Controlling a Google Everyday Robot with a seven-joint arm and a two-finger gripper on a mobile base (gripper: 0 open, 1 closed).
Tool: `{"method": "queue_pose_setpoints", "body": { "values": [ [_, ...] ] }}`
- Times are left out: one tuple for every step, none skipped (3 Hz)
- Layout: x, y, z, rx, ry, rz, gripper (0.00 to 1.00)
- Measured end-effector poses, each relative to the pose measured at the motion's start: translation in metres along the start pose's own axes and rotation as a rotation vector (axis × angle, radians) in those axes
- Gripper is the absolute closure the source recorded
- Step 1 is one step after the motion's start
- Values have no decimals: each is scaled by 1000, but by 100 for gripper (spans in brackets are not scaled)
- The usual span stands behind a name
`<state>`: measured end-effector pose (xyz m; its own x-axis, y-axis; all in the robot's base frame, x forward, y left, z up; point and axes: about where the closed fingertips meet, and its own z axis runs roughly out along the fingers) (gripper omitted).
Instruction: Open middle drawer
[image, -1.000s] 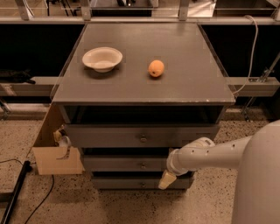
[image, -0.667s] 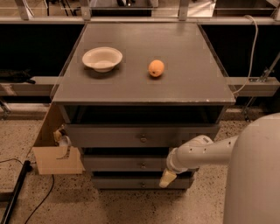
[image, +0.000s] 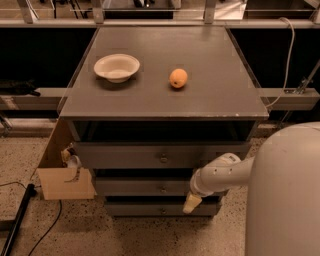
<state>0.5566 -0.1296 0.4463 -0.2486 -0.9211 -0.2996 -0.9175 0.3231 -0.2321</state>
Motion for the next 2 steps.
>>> {"method": "queue_pose_setpoints", "body": {
  "values": [
    [2, -1, 3, 3, 5, -2, 0],
    [10, -10, 18, 5, 36, -6, 0]
  ]
}}
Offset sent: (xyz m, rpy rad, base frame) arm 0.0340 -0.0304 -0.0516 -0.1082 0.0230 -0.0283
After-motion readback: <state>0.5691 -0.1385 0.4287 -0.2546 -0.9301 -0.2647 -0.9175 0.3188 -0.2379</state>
